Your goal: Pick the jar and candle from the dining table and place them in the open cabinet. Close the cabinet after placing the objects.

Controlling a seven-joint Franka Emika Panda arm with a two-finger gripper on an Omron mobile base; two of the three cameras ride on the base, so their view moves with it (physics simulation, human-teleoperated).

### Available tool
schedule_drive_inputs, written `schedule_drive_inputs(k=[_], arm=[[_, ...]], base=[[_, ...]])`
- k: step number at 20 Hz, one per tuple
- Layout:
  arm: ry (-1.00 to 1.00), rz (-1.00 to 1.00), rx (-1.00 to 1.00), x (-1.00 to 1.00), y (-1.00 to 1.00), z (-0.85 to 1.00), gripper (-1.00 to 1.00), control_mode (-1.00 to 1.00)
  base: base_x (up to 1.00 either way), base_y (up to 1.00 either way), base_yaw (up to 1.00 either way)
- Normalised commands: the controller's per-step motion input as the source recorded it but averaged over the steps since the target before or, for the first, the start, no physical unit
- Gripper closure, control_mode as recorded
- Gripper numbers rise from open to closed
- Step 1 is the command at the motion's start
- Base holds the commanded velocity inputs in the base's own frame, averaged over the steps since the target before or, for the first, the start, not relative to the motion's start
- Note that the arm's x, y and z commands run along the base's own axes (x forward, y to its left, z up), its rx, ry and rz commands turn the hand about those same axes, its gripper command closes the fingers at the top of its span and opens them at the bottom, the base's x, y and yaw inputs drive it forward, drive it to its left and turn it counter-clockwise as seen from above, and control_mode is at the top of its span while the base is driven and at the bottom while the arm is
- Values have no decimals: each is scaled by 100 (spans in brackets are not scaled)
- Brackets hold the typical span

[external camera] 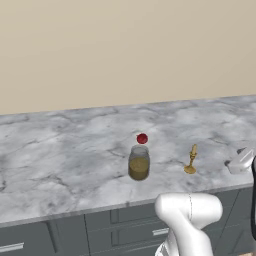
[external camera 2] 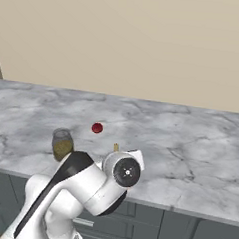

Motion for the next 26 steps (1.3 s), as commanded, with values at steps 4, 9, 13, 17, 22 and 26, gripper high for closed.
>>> schedule_drive_inputs(k=[4, 9, 13, 17, 22, 26], arm=[[-1, 4, 2, 21, -10, -24, -100, -100], [0, 4, 0, 35, -3, -30, -100, -100], [0, 7, 0, 49, -4, -31, -100, -100], [2, 6, 0, 48, -7, -34, -100, -100], [1, 3, 0, 42, -12, -30, -100, -100], [0, 2, 1, 41, -13, -23, -100, -100]], base=[[0, 0, 0], [0, 0, 0], [0, 0, 0], [0, 0, 0], [0, 0, 0], [0, 0, 0]])
